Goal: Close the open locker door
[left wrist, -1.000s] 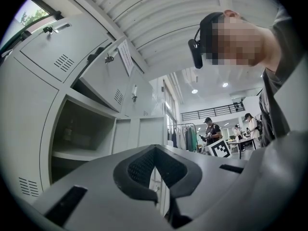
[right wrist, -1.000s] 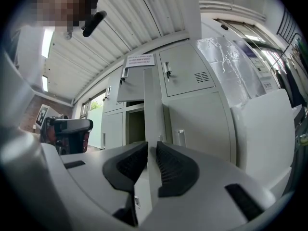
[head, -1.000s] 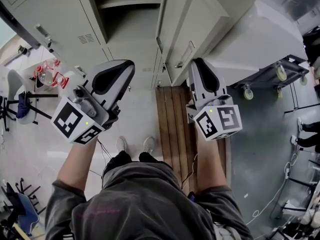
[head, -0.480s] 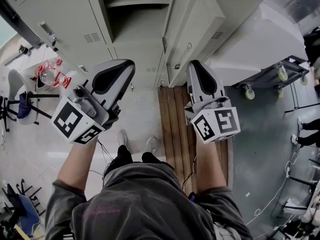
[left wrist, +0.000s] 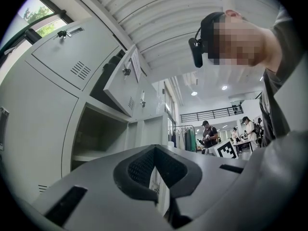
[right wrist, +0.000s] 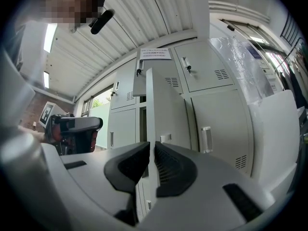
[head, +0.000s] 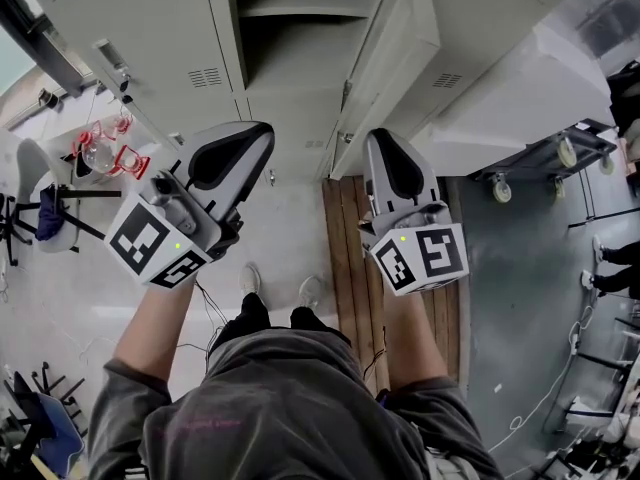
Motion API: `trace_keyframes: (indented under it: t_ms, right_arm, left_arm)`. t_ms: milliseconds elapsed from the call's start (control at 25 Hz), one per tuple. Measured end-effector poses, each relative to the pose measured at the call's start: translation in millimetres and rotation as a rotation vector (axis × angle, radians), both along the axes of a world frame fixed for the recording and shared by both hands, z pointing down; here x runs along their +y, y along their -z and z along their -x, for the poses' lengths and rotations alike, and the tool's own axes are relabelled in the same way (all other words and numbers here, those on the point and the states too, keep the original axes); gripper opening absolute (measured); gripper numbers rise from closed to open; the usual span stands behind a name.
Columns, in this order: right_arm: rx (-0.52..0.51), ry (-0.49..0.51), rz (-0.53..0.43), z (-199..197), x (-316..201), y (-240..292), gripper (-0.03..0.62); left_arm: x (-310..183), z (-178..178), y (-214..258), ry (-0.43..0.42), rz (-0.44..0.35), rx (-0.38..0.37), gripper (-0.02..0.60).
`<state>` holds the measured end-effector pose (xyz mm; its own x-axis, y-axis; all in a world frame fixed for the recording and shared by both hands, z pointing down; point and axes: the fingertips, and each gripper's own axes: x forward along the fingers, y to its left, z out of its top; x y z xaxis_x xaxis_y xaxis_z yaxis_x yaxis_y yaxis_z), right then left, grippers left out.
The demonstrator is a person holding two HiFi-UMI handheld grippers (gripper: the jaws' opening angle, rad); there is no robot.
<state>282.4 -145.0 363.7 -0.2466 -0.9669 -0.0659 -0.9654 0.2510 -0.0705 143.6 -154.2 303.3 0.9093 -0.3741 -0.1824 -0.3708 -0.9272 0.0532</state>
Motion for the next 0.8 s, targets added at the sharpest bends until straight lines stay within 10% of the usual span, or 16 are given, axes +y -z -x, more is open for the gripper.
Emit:
trace_keyframes:
  t_ms: [800]
  right_arm:
    - [0.013,0.057,0.003,83.4,-49.8,-0.9,0.044]
  left_arm:
    - [-41.7,76.4,-2.4,0.048,0.006,0.005,0.009]
